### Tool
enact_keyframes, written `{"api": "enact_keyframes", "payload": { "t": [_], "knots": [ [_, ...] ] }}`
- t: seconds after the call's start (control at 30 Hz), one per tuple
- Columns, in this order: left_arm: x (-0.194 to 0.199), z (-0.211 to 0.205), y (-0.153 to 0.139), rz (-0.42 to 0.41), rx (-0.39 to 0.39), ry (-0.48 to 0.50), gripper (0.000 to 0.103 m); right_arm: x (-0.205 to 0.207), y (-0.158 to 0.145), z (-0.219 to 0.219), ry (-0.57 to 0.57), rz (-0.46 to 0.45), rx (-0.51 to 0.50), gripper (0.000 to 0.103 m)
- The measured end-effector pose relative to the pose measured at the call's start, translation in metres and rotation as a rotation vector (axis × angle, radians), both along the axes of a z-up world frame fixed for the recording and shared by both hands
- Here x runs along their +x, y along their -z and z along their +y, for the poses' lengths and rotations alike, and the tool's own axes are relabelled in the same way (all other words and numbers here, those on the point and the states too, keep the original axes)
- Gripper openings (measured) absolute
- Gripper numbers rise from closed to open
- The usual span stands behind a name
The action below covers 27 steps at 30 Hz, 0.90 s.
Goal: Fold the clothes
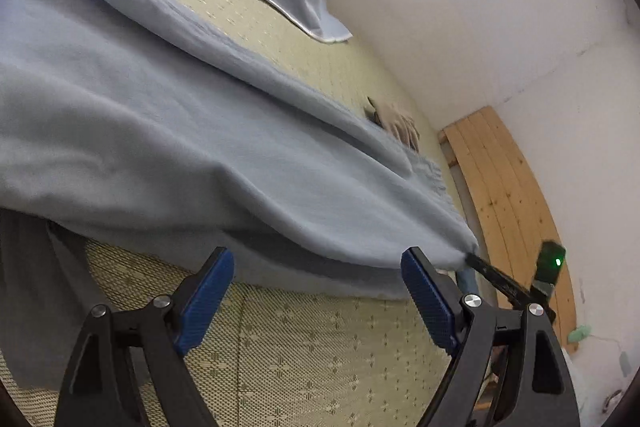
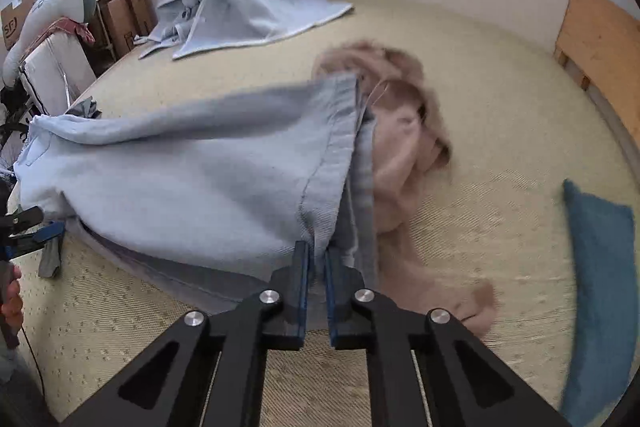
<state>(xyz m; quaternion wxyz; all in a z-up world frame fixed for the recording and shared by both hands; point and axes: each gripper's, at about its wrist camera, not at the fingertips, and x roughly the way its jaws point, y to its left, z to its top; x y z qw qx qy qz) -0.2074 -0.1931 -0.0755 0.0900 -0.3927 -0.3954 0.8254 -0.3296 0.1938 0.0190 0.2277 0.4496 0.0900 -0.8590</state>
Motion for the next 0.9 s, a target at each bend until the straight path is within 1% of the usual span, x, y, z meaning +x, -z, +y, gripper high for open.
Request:
{"api": "enact_keyframes", "payload": {
  "t": [0.03, 0.17, 0.23, 0.37, 0.4, 0.43, 0.47, 0.5, 0.57, 0.63, 0.7, 0.73, 0.77, 0.8, 0.83, 0.9],
  "knots": [
    [0.0, -0.003, 0.0, -0.001, 0.003, -0.01, 0.089, -0.002, 0.005, 0.003, 0.007, -0.018, 0.014, 0.006],
    [0.003, -0.016, 0.001, -0.003, 0.022, -0.057, 0.089, -0.013, 0.047, 0.003, 0.008, -0.127, 0.12, 0.006],
    [0.008, -0.029, 0.001, -0.006, 0.033, -0.096, 0.089, -0.014, 0.059, 0.003, 0.032, -0.151, 0.137, 0.006],
    [0.021, -0.057, -0.001, -0.011, 0.041, -0.184, 0.089, -0.009, 0.058, -0.001, 0.062, -0.156, 0.168, 0.005],
    [0.025, -0.064, -0.001, -0.013, 0.046, -0.207, 0.089, -0.008, 0.057, 0.0, 0.07, -0.151, 0.202, 0.004],
    [0.028, -0.07, -0.001, -0.015, 0.054, -0.224, 0.089, -0.008, 0.056, 0.001, 0.085, -0.14, 0.246, 0.0],
    [0.031, -0.076, -0.001, -0.018, 0.063, -0.24, 0.089, -0.008, 0.055, 0.003, 0.108, -0.126, 0.296, 0.0],
    [0.033, -0.08, 0.0, -0.023, 0.062, -0.243, 0.089, -0.007, 0.052, 0.009, 0.127, -0.118, 0.311, 0.0],
    [0.036, -0.085, 0.0, -0.033, 0.058, -0.243, 0.089, -0.004, 0.042, 0.021, 0.152, -0.112, 0.285, 0.002],
    [0.04, -0.09, 0.001, -0.044, 0.054, -0.243, 0.089, 0.009, 0.023, 0.023, 0.138, -0.079, 0.202, 0.005],
    [0.043, -0.096, 0.001, -0.055, 0.05, -0.243, 0.089, 0.029, 0.006, 0.009, 0.083, -0.047, 0.099, 0.008],
    [0.044, -0.096, 0.003, -0.066, 0.062, -0.237, 0.089, 0.037, 0.001, 0.0, 0.056, -0.038, 0.057, 0.02],
    [0.044, -0.096, 0.006, -0.078, 0.078, -0.227, 0.089, 0.045, -0.001, -0.014, 0.022, -0.033, 0.021, 0.036],
    [0.044, -0.095, 0.009, -0.091, 0.093, -0.215, 0.089, 0.053, -0.002, -0.029, -0.017, -0.03, -0.014, 0.042],
    [0.044, -0.093, 0.012, -0.107, 0.105, -0.203, 0.089, 0.061, -0.002, -0.045, -0.056, -0.026, -0.048, 0.044],
    [0.044, -0.091, 0.018, -0.143, 0.126, -0.188, 0.089, 0.072, 0.002, -0.08, -0.128, -0.045, -0.093, 0.044]
  ]
}}
